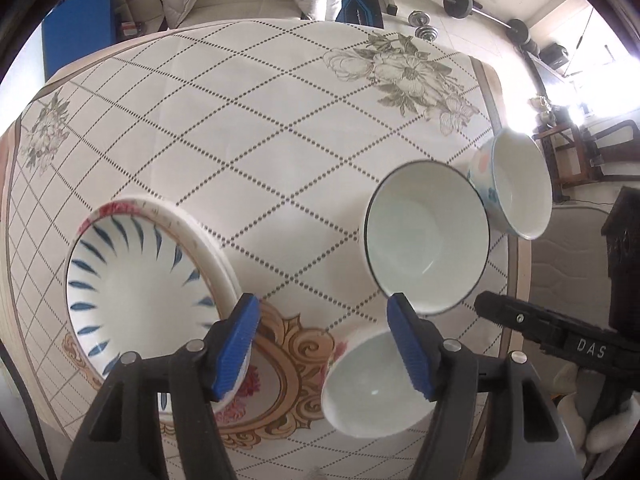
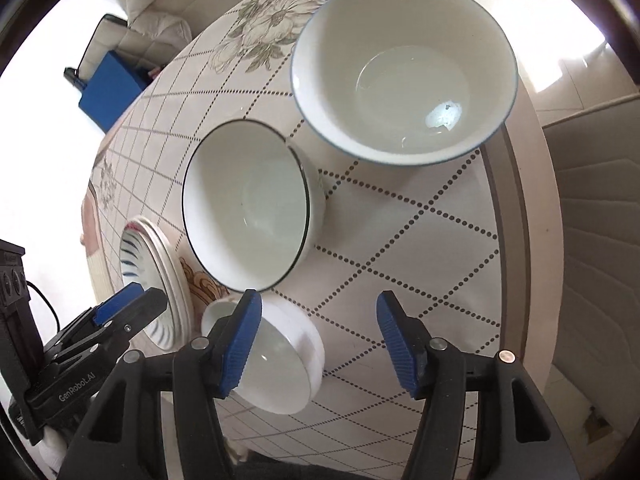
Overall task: Organize plates and bowls
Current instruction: 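Grasp the rim of the large black-rimmed white bowl with both tools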
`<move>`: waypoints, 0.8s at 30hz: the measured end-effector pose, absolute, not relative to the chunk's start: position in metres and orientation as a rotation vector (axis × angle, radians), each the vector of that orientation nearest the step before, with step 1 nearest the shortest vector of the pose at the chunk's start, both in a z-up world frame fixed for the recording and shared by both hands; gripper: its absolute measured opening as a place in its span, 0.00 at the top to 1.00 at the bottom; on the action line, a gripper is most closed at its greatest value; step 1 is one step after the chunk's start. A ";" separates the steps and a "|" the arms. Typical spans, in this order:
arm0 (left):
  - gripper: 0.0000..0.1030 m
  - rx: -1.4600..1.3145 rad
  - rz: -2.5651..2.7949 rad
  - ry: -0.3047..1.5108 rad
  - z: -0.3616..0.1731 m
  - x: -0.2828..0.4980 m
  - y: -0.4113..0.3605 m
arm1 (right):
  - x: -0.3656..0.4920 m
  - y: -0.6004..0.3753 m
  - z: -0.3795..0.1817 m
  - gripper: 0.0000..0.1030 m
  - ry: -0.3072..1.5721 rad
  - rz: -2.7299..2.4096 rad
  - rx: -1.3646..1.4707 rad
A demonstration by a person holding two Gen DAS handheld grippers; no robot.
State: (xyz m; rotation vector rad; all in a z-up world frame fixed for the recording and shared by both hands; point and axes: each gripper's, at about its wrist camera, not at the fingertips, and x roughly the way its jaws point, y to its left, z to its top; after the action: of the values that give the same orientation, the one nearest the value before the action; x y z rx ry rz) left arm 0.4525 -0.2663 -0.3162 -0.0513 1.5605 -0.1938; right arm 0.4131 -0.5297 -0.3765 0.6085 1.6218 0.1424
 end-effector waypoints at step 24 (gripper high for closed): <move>0.83 0.138 -0.467 1.710 -0.399 0.521 -0.350 | 0.449 -0.528 -0.424 0.87 1.617 0.027 0.765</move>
State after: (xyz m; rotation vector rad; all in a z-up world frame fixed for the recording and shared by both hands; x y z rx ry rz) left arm 0.5214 -0.3496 -0.3993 0.1375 1.7103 -0.4665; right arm 0.4485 -0.5278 -0.4241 0.7650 1.6168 0.0267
